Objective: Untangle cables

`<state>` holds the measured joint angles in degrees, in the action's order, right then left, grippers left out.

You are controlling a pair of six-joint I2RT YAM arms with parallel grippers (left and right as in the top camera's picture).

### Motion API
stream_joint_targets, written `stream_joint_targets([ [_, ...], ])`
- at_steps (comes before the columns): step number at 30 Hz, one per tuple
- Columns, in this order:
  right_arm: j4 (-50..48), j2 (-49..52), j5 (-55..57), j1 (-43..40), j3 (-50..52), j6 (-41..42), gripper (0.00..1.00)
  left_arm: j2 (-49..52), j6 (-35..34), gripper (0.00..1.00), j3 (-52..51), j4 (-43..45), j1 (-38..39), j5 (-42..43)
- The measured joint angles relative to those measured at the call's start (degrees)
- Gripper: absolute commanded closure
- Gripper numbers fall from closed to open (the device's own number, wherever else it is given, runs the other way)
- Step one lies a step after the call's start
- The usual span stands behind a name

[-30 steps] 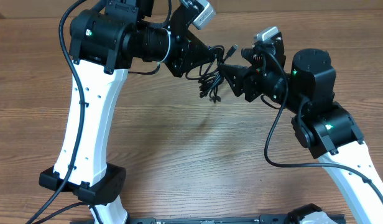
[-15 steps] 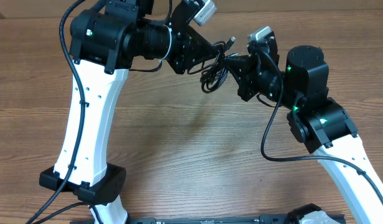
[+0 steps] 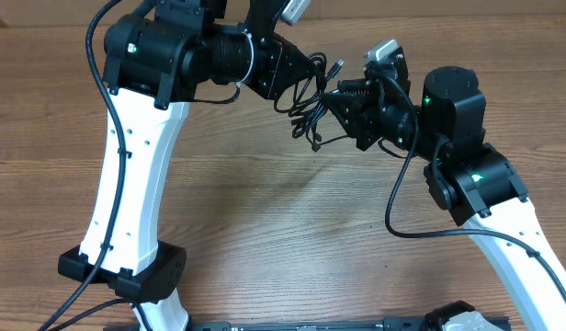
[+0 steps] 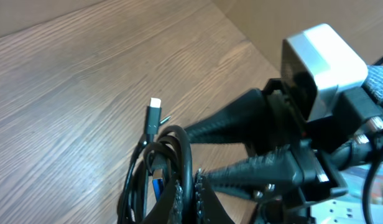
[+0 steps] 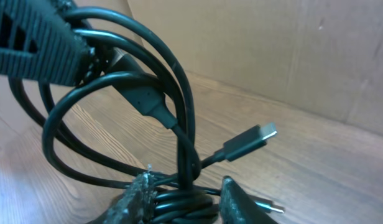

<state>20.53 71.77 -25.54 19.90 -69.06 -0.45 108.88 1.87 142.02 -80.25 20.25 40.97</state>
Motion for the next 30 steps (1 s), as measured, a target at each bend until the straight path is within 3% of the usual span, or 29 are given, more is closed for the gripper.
stream_joint_targets([
  [9, -3.04, 0.00, -0.76, 0.00, 0.00, 0.20, 0.58, 0.00, -0.28, 0.96, 0.00, -0.72, 0.02, 5.35],
  [13, -3.37, 0.00, -1.03, 0.02, 0.00, 0.17, 0.87, 0.02, -0.28, 0.96, 0.00, -1.11, 0.76, 6.01],
  [15, -3.30, 0.00, -1.09, 0.02, 0.00, 0.22, 0.96, 0.00, -0.28, 0.96, 0.00, -1.09, 1.16, 6.23],
  [30, 0.76, 0.02, -2.97, 0.00, -0.07, 0.20, 0.96, 0.02, -2.14, 0.96, -0.02, -0.44, 1.14, 2.71],
])
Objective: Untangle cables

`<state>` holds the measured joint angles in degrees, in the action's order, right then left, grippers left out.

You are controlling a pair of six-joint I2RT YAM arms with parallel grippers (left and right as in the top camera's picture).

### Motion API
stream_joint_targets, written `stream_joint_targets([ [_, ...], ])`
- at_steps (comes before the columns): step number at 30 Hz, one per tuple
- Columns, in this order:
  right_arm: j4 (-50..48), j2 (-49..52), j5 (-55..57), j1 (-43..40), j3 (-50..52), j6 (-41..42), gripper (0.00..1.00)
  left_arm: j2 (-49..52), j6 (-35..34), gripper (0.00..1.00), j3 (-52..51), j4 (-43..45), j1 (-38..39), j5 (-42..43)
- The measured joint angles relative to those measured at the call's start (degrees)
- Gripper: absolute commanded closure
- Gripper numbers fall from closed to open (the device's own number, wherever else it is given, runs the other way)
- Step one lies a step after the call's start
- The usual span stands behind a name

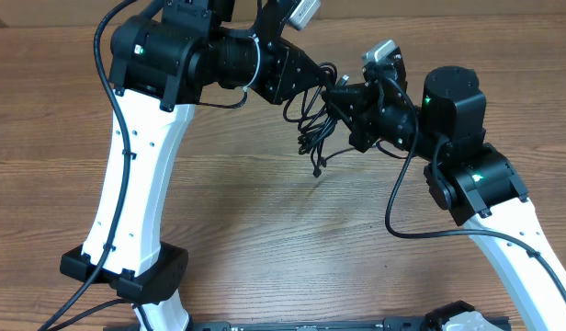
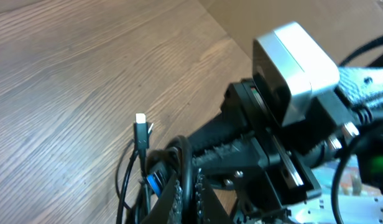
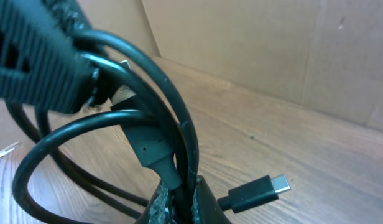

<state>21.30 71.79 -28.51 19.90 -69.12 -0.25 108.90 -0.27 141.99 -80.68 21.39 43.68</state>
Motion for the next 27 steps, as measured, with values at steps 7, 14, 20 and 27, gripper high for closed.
stream_joint_targets([
  [7, 3.17, 0.00, -2.19, 0.04, -0.28, -1.09, 0.96, 0.00, -9.53, 0.96, -0.24, 1.38, -1.79, -5.81],
  [14, 4.33, 0.02, -3.02, 0.07, -0.31, -2.14, 0.96, 0.00, -14.69, 0.96, -0.26, 1.40, -5.01, -9.35],
  [20, 4.85, 0.07, -3.06, 0.02, -0.31, -2.40, 0.96, 0.00, -15.78, 0.96, -0.24, 1.77, -7.13, -13.22],
  [27, 4.85, 0.07, -3.06, 0.02, -0.31, -2.54, 0.96, 0.00, -15.93, 0.96, -0.24, 1.40, -7.13, -12.83],
])
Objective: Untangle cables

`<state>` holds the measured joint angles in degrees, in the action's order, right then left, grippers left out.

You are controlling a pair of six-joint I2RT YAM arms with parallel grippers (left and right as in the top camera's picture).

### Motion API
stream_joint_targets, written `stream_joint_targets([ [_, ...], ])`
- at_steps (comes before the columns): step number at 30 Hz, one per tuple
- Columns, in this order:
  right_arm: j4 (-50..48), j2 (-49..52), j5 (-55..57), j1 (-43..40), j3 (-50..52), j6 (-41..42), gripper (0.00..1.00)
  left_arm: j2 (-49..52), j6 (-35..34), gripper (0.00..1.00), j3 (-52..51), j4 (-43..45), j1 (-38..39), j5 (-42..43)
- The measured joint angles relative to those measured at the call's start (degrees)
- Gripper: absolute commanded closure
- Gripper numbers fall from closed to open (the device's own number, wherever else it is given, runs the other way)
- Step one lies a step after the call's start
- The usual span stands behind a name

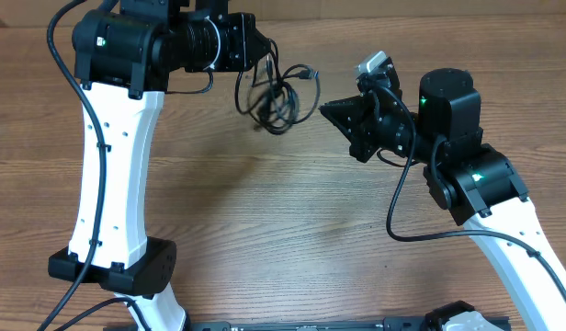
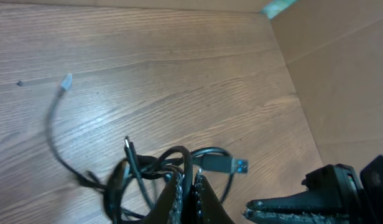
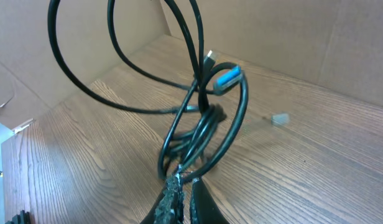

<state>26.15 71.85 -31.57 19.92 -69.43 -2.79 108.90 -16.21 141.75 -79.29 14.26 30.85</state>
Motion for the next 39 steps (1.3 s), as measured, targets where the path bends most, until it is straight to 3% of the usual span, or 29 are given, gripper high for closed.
stream_joint_targets([
  [6, 0.02, 0.00, 0.00, 0.00, 0.00, -0.04, 0.91, 0.00, 0.31, 0.96, 0.00, -0.44, 0.00, 2.95],
  [15, -1.29, 0.02, -0.04, 0.00, 0.00, -0.09, 0.62, 0.00, 2.14, 0.96, 0.00, -1.90, 0.74, 4.31],
  [20, -1.99, 0.02, 0.04, -0.02, 0.00, -0.24, 0.57, 0.00, 4.90, 0.96, 0.00, -2.80, 2.51, 4.35],
  [22, -2.29, 0.02, 0.02, 0.00, 0.00, -0.24, 0.59, 0.00, 6.88, 0.96, 0.00, -3.34, 3.39, 4.46],
  [24, -2.60, 0.02, 0.04, 0.00, 0.00, -0.15, 0.70, 0.00, 9.31, 0.96, 0.00, -3.65, 4.44, 4.50],
  [26, -2.58, 0.02, 0.04, 0.00, 0.00, -0.15, 0.91, 0.00, 11.54, 0.96, 0.00, -3.72, 5.27, 4.50],
  [27, -2.58, 0.02, 0.04, 0.00, 0.00, -0.15, 0.96, 0.00, 12.66, 0.96, 0.00, -3.76, 5.57, 4.48],
  [39, -2.56, 0.11, 0.31, -0.04, 0.00, -0.20, 0.95, 0.00, 14.71, 0.96, 0.00, -3.65, 5.97, -1.29],
])
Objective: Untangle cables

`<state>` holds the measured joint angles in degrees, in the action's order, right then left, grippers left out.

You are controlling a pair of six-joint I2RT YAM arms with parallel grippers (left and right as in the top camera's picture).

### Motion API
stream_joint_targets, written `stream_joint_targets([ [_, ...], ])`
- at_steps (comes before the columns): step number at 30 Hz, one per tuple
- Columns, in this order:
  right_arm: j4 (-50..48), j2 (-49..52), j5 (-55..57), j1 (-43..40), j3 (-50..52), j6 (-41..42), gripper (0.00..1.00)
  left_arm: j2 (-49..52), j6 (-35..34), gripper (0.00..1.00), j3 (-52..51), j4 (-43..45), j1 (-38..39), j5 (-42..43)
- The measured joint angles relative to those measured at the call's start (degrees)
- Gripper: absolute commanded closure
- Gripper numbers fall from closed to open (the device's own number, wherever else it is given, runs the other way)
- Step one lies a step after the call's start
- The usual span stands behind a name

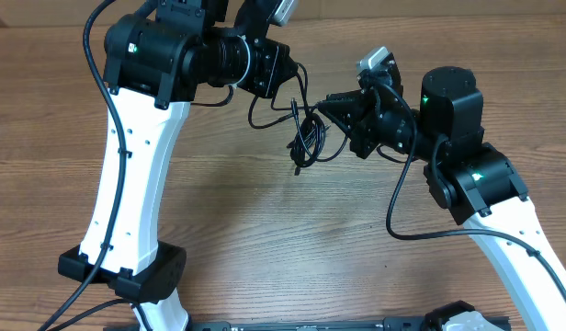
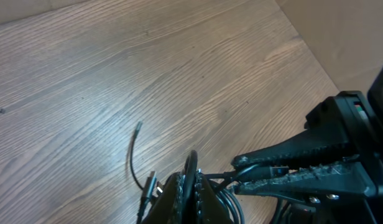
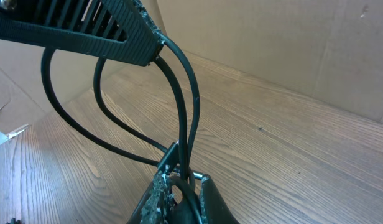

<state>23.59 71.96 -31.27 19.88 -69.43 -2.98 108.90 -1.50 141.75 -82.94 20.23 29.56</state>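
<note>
A tangle of black cables [image 1: 306, 136] hangs above the wooden table [image 1: 265, 239] between my two grippers. My left gripper [image 1: 292, 81] is shut on one strand at the top; in the left wrist view that gripper [image 2: 190, 186] pinches a cable loop [image 2: 191, 163], with a plug [image 2: 148, 186] and a loose cable end [image 2: 135, 134] dangling beside it. My right gripper [image 1: 327, 99] comes from the right and is shut on strands of the same tangle; in its own view this gripper [image 3: 182, 186] grips two cables [image 3: 179, 106] that run up to the left gripper's finger [image 3: 86, 25].
Cardboard walls [image 3: 291, 43] stand round the far edges of the table. The white left arm [image 1: 127, 184] rises at the left and the right arm [image 1: 485, 193] at the right. Bare wood lies under the tangle.
My left gripper has moved right with the tangle, back to the right gripper. The right gripper, then shut on nothing and apart from the cables, now grips strands of the tangle.
First both grippers met at the tangle, the right one open around some strands. Then the right one was shut on a strand. Then the left gripper held the whole tangle off to the left, free of the right. Now both hold it again.
</note>
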Motion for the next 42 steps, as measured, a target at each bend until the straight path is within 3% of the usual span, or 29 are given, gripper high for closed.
stream_joint_targets([
  [10, -0.22, 0.00, -0.02, 0.00, 0.00, 0.20, 0.96, 0.00, -4.33, 0.94, 0.00, 1.36, 0.00, -0.74],
  [20, -9.64, 0.70, -4.63, -0.02, 0.22, 6.03, 0.96, 0.00, -2.51, 0.96, 0.07, -0.57, 0.07, -2.23],
  [34, -13.88, 0.70, -6.10, -0.02, 0.22, 12.22, 0.94, 0.00, -2.08, 0.96, 0.13, -2.45, 0.83, -3.52],
  [42, -13.38, 0.70, -6.34, -0.02, 0.22, 12.68, 0.91, 0.85, -2.19, 0.96, 0.17, -5.03, 1.55, -11.54],
])
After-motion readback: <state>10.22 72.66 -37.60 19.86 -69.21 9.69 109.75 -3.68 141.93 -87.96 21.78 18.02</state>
